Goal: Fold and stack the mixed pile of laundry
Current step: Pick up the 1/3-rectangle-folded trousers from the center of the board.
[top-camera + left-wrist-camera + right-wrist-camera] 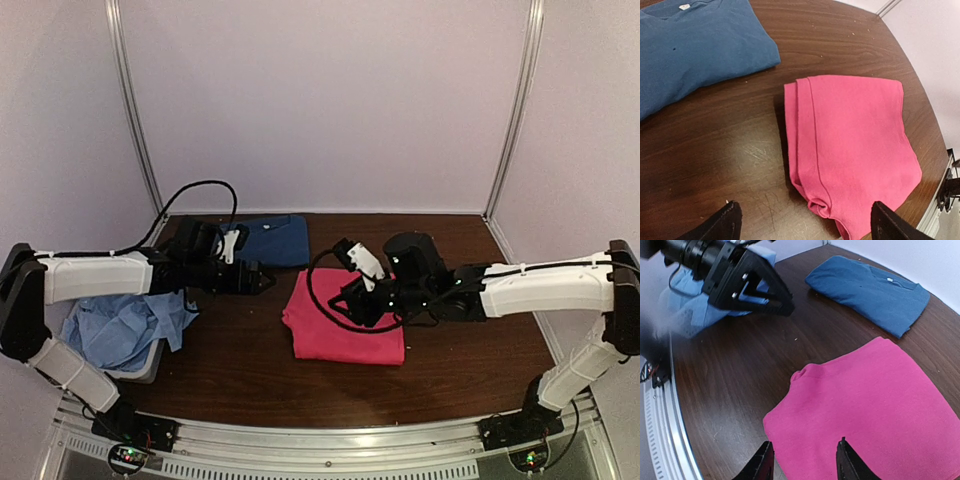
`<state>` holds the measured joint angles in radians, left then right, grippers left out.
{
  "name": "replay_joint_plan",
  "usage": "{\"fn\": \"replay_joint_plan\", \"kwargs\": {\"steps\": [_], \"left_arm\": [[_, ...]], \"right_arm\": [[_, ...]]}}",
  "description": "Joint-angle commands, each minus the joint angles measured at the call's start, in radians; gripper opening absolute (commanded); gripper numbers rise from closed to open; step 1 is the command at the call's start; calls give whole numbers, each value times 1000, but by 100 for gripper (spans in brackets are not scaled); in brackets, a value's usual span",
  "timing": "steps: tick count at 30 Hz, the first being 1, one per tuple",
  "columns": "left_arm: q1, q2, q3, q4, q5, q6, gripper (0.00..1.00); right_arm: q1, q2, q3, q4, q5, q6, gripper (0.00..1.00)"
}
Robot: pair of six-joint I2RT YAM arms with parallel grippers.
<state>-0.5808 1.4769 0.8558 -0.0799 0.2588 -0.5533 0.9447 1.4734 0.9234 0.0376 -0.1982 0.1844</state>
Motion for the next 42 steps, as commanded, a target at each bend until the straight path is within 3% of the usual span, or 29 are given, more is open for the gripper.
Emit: {"fn": "replay_joint_plan", "kwargs": {"steps": [1, 6, 13, 18, 23, 28, 35, 36, 42], "left_arm": [[42, -65, -48, -47, 5, -51, 91], [86, -102, -92, -44, 33, -80, 91], [90, -111, -103, -56, 22, -71, 91], [90, -108, -108, -58, 19, -69, 91], [93, -95, -95, -60, 6, -74, 91], [98, -61, -79, -61, 11, -76, 91], [97, -13, -80, 24, 85, -87, 92], [93, -11, -84, 58, 110, -97, 97], [4, 34, -8, 113, 132, -118, 98]], "right_arm": [[119, 131, 86, -157, 163, -238, 42], [219, 299, 195, -172, 225, -312, 40], [243, 505, 330, -218, 323, -341, 56], [247, 589, 350, -272, 385, -346, 57], [260, 660, 343, -318, 464, -345, 40], [283, 663, 321, -311, 623, -353, 0], [284, 405, 190, -107, 586, -385, 0], [283, 375, 176, -82, 576, -395, 0], [266, 329, 144, -40, 544, -445, 0]]}}
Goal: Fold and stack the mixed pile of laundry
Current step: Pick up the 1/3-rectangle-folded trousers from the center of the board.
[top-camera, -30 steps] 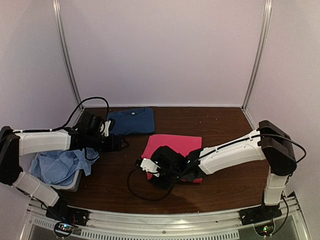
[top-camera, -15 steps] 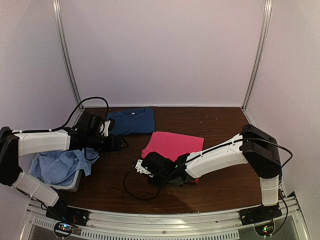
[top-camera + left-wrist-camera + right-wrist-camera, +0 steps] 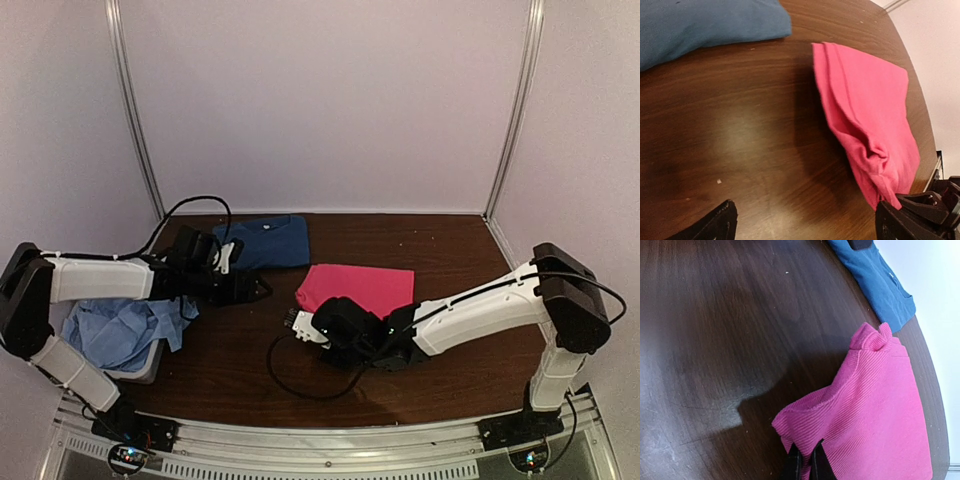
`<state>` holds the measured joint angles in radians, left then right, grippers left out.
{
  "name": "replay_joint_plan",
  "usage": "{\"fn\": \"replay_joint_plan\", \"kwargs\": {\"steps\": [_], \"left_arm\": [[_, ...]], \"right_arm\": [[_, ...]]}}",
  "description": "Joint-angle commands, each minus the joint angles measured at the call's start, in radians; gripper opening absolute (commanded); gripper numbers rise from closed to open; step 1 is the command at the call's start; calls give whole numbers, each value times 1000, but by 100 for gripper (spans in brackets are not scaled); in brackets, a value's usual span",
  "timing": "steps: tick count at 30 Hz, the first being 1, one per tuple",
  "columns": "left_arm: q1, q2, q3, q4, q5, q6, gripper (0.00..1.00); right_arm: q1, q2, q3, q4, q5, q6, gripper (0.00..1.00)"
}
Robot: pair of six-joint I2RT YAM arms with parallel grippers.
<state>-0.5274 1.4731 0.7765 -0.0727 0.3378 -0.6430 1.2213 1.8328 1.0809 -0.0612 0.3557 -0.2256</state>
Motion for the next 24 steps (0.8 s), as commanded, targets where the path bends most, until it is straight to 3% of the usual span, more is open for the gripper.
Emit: {"fn": "replay_joint_plan", "kwargs": {"steps": [1, 4, 10, 24], "left_arm": [[-53, 59, 76, 131, 78, -59, 98], [-75, 135, 103, 201, 135, -132, 98], [-171, 270, 189, 214, 115, -189, 98], [-255, 498, 191, 496, 181, -447, 98]], "right_arm": [[-12, -30, -15, 58, -12, -36, 0], [-10, -41, -20, 58, -26, -33, 0], [-12, -50, -22, 90, -43, -48, 0], [-6, -96, 9, 113, -52, -82, 0]]}}
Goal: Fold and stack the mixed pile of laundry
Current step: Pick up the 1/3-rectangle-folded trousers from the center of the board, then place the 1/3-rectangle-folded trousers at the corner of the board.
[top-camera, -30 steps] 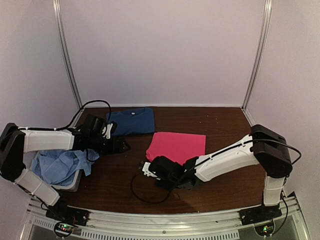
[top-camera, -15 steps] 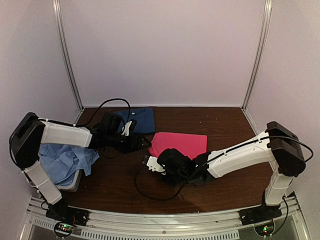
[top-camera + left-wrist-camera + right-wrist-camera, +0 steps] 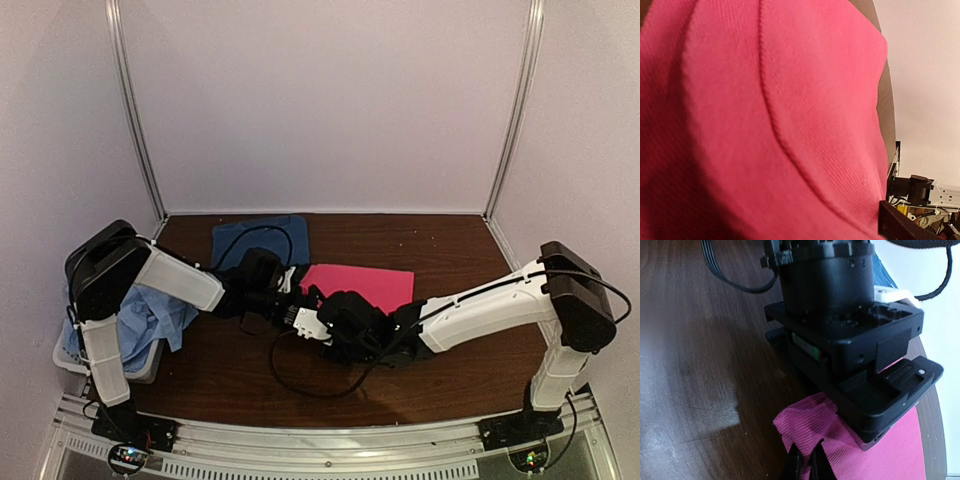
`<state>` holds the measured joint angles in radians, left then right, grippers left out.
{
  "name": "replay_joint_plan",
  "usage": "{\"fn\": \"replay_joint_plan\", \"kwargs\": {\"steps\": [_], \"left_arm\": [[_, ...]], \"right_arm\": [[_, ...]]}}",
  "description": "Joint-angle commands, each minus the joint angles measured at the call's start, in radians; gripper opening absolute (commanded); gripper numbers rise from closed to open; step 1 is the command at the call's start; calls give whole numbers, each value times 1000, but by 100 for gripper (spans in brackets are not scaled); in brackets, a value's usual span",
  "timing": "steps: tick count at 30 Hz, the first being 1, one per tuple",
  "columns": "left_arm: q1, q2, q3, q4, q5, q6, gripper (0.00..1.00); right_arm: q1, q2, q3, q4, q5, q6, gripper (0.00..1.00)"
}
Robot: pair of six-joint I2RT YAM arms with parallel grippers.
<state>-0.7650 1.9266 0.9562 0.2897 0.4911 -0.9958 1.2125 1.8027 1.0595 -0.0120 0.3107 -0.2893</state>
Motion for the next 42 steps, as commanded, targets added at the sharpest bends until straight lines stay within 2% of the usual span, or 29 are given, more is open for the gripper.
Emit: {"fn": "replay_joint_plan", "kwargs": {"steps": [1, 3, 4, 7, 9, 11, 14, 15, 18, 19, 21, 24, 28, 31, 36, 42], "left_arm": [[-20, 55, 16, 147, 31, -107, 98], [-21, 77, 22, 184, 41, -136, 97], [-22, 87, 22, 211, 47, -152, 93], [-21, 112, 30, 270, 55, -175, 75], [-22, 116, 44, 268, 54, -158, 57], [-21, 117, 51, 283, 70, -121, 30], [-12, 114, 95, 195, 84, -36, 0], [-11, 111, 115, 138, 84, 1, 0], [-9, 97, 199, -53, 62, 160, 0], [-10, 89, 239, -134, 32, 235, 0], [-11, 87, 338, -320, -42, 376, 0], [-11, 111, 505, -542, -170, 577, 0], [-10, 172, 705, -699, -322, 738, 0], [7, 245, 867, -773, -363, 793, 0], [56, 365, 1128, -851, -375, 846, 0], [148, 417, 1274, -872, -333, 855, 0]], "right_arm": [[5, -66, 32, 68, -9, -20, 0], [13, -64, 38, 75, -8, -24, 0], [19, -61, 41, 75, -7, -29, 0], [26, -52, 44, 77, 5, -39, 0], [32, -50, 40, 74, 9, -36, 0], [40, -57, 28, 73, 12, -33, 0], [49, -88, -5, 83, 35, -16, 0], [49, -104, -17, 83, 47, -4, 1], [48, -170, -71, 84, 73, 50, 23], [48, -198, -95, 89, 73, 69, 33], [46, -274, -147, 106, 80, 109, 47], [34, -370, -217, 116, 111, 164, 59], [-5, -523, -314, 122, 132, 241, 78], [-34, -628, -378, 127, 134, 286, 85], [-74, -761, -444, 91, 147, 352, 91], [-101, -820, -489, 56, 138, 403, 100]]}}
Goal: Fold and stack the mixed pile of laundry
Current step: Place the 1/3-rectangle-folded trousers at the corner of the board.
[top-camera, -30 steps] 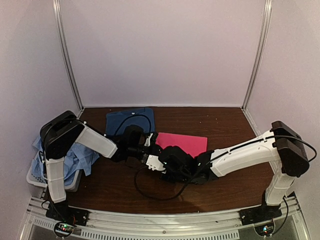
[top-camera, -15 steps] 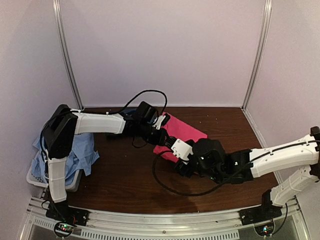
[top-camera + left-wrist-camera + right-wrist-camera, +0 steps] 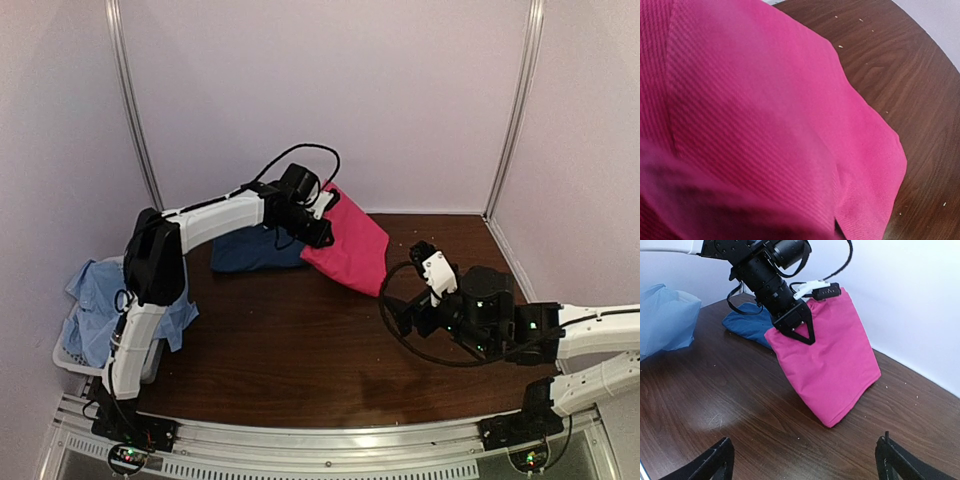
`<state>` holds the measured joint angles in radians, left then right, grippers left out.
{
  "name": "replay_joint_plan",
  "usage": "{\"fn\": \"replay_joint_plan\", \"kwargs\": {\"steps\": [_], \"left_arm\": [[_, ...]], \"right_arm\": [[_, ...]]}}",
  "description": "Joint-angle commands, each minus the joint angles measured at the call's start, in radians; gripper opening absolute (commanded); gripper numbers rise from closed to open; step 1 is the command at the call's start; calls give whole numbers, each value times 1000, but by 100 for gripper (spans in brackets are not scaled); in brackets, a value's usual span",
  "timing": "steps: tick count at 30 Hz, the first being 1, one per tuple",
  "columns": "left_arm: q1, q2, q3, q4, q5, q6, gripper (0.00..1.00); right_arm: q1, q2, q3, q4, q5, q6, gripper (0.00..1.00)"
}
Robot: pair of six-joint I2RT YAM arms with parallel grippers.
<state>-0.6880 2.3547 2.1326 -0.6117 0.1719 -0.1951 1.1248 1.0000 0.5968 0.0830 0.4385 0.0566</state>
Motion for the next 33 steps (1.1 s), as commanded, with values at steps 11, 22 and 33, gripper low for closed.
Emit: {"fn": "replay_joint_plan", "kwargs": {"steps": [11, 22, 33], "left_arm": [[162, -17, 164, 44, 68, 54, 0], [224, -126, 151, 33, 99, 34, 0], [416, -313, -464, 450, 234, -125, 0]], "right_arm": [[-23, 60, -18, -5, -22, 54, 100], [-26, 107, 14, -5, -40, 27, 100], [-34, 169, 26, 26, -77, 23, 100]]}}
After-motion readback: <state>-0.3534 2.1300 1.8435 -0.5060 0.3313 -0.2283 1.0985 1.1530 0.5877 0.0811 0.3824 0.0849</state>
